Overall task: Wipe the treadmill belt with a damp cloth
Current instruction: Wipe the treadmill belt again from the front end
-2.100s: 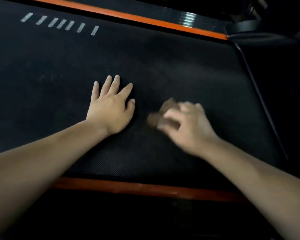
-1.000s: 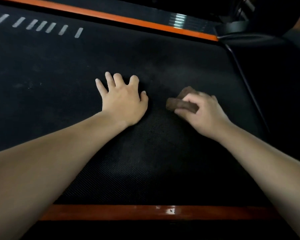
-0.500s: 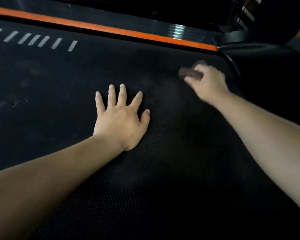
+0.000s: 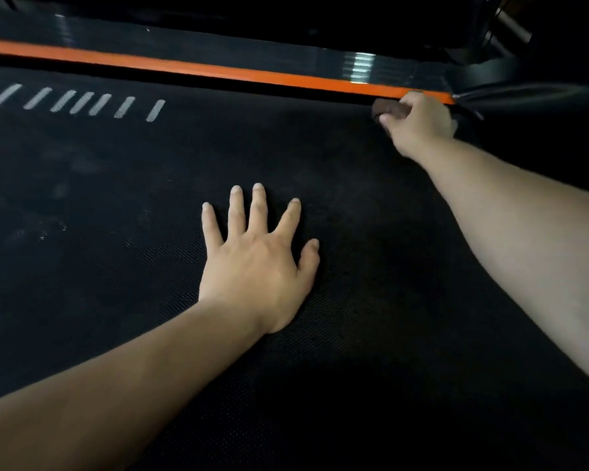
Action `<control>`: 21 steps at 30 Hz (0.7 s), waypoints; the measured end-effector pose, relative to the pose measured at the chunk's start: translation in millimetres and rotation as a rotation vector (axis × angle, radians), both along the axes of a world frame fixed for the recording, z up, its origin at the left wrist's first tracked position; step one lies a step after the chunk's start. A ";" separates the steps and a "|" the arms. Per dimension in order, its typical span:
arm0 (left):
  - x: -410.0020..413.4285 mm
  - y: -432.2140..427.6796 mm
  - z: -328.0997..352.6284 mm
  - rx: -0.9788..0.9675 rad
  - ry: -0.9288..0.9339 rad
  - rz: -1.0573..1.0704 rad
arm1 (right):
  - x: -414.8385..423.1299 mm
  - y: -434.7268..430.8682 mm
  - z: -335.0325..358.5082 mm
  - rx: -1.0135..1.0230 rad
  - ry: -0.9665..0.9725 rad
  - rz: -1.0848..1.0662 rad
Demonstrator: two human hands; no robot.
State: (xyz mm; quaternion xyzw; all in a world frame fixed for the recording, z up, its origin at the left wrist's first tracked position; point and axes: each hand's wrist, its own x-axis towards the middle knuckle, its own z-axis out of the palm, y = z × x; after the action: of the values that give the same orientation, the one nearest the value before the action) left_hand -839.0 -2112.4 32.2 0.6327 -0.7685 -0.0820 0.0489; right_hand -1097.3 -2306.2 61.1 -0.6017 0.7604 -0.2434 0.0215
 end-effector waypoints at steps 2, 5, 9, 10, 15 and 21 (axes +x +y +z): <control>0.3 0.7 0.1 -0.005 0.003 -0.003 | 3.2 5.9 -5.8 0.023 -0.028 0.110; 0.9 0.5 -0.7 -0.013 0.001 -0.005 | 2.4 15.3 -12.4 0.068 -0.051 0.285; 2.1 0.4 -2.6 -0.027 0.005 -0.009 | -4.6 -19.7 -0.6 -0.018 0.003 0.075; 2.1 0.6 -2.5 -0.033 0.006 -0.009 | -6.6 -25.7 0.9 -0.032 -0.015 0.007; 2.6 -0.1 -1.4 -0.020 0.004 -0.011 | -21.4 -15.7 -10.0 0.000 0.022 0.074; 1.7 0.4 -2.1 -0.027 0.006 -0.007 | -46.8 -28.0 1.5 -0.016 0.027 -0.228</control>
State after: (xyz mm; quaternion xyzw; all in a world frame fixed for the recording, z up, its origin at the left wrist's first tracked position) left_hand -837.3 -2112.0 30.1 0.6292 -0.7714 -0.0736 0.0595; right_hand -1144.1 -2334.1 62.6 -0.5149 0.8220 -0.2422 -0.0214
